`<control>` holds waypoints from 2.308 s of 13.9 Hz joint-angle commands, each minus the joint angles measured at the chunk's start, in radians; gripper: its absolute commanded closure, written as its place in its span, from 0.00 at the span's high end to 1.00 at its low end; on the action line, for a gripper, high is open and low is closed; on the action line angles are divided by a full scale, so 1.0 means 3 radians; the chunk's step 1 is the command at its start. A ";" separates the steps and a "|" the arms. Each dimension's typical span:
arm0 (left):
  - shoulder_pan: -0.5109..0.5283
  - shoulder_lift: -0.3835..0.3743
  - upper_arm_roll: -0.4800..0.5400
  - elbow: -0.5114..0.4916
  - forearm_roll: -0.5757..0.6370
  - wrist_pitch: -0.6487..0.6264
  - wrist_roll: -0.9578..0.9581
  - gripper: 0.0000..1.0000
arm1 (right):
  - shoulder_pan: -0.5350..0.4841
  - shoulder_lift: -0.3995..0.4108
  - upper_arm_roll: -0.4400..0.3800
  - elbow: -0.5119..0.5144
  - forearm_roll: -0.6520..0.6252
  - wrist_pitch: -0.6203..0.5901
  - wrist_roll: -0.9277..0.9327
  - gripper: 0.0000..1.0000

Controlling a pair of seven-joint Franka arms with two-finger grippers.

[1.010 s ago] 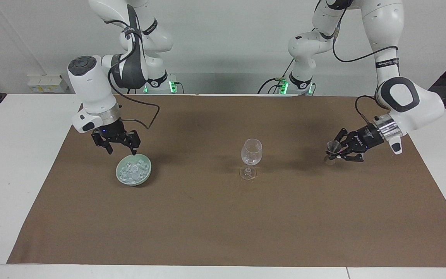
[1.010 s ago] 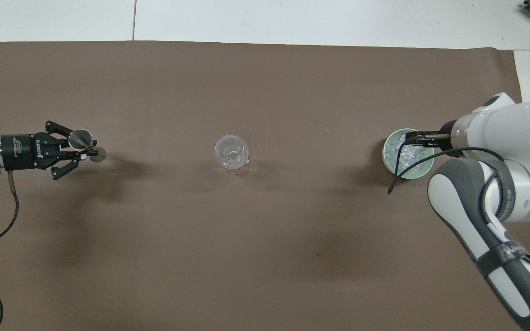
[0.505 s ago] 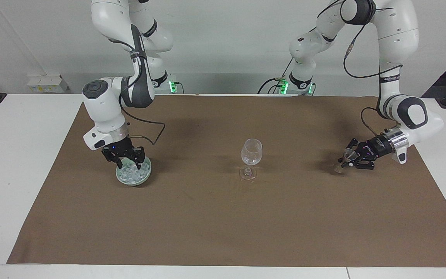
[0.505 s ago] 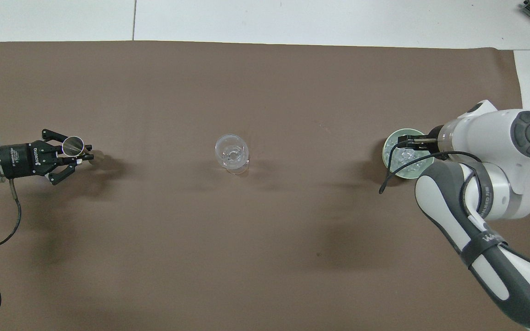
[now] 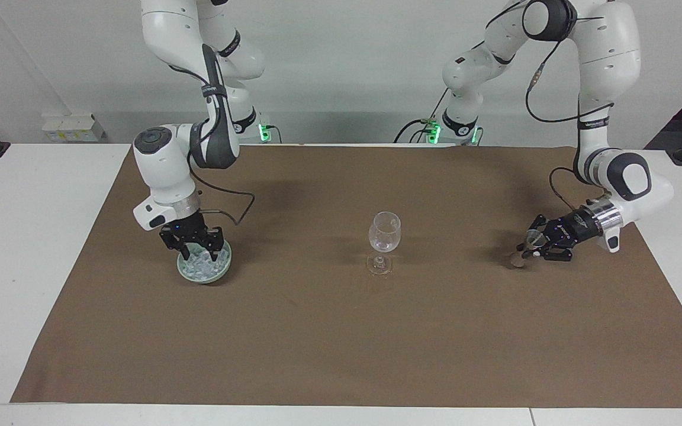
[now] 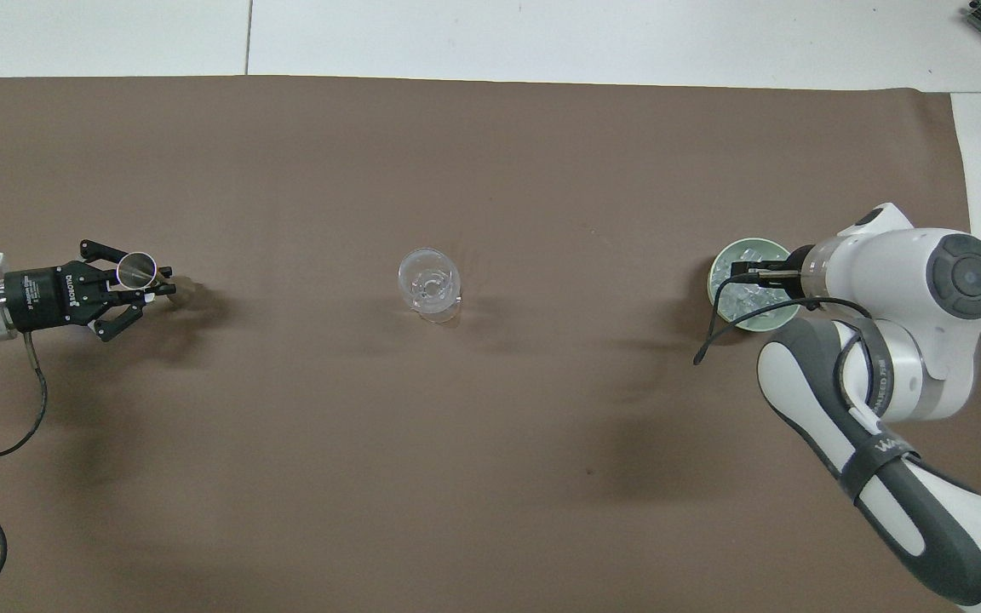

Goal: Pour wine and add ice with both arms
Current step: 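Set down the silver cup while the right gripper grasps the ice cup, then lift the ice cup with the right gripper over the wine glass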

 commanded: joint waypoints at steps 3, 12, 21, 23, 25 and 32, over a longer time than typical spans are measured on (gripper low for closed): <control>0.0013 0.0055 -0.0022 0.0006 -0.0075 0.0108 0.0118 0.00 | -0.0022 -0.0003 0.0010 -0.0089 -0.0042 0.0133 0.0012 0.73; -0.0002 0.0030 -0.0022 -0.0111 -0.0070 0.0282 0.0451 0.05 | -0.0001 -0.0008 0.0015 -0.0115 -0.0042 0.0144 0.0007 0.07; -0.0038 0.0035 -0.0007 -0.0091 0.0042 0.0287 0.0496 1.00 | -0.0001 -0.0095 0.0015 0.0242 -0.0032 -0.0029 0.0012 0.00; 0.0003 0.0014 -0.0001 -0.0076 0.0312 0.0246 0.0680 1.00 | -0.0012 -0.0161 0.0015 0.0437 -0.0032 -0.0427 0.0002 0.00; 0.0028 -0.0088 0.0009 -0.0035 0.0613 0.0266 0.0824 1.00 | -0.0017 -0.0233 0.0015 0.0626 -0.0032 -0.0816 0.0002 0.00; -0.0043 -0.0436 -0.0001 0.0542 0.1846 0.0251 0.0875 1.00 | -0.0001 -0.0258 0.0025 0.1648 -0.0022 -0.2257 0.0007 0.00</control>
